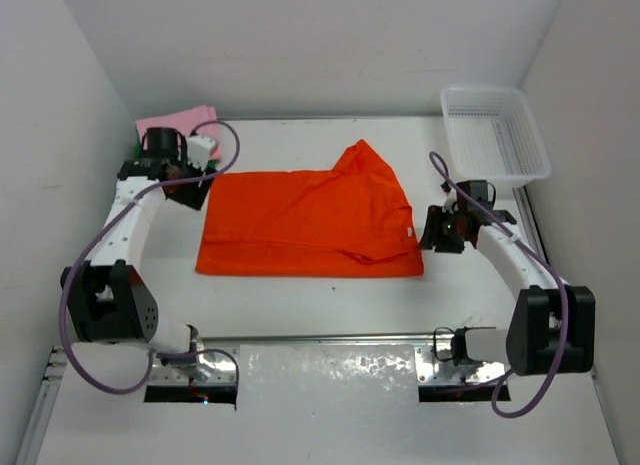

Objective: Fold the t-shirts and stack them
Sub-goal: Fold the flattened tshirt in 1/3 of the way

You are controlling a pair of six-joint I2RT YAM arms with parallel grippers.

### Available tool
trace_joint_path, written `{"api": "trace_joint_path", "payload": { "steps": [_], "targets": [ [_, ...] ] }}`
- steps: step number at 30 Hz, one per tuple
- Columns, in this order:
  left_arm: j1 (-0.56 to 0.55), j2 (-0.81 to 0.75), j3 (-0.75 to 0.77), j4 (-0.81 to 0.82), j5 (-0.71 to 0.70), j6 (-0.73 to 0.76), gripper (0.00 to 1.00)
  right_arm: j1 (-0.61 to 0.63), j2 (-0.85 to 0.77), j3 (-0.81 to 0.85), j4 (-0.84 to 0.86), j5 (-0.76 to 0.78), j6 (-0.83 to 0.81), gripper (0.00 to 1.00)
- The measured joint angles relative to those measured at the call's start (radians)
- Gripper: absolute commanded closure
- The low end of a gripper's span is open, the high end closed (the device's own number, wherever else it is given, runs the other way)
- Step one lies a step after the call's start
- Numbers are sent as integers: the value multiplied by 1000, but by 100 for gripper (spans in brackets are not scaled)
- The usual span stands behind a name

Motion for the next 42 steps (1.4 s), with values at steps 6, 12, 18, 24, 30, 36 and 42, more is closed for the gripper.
{"api": "trace_joint_path", "payload": {
  "steps": [6,12,18,24,30,36,42],
  "targets": [
    [0,-13,45,-13,40,-3,38,-5,8,-13,38,-39,16,39],
    [0,32,-271,-9,29,-40,28,-5,117,-129,115,-87,68,39],
    [13,142,-331,84,-19,-67,28,13,156,-141,187,-111,94,47],
    [15,214,-335,154,7,-82,63,17,198,-145,272,-117,129,83],
    [14,212,-335,157,63,-76,100,19,201,-161,306,-124,159,100],
    [14,125,-414,153,50,-40,100,24,37,-239,175,-75,163,100],
    [13,-18,-531,-13,27,26,49,29,-219,-343,4,-43,191,70]
  ]
}}
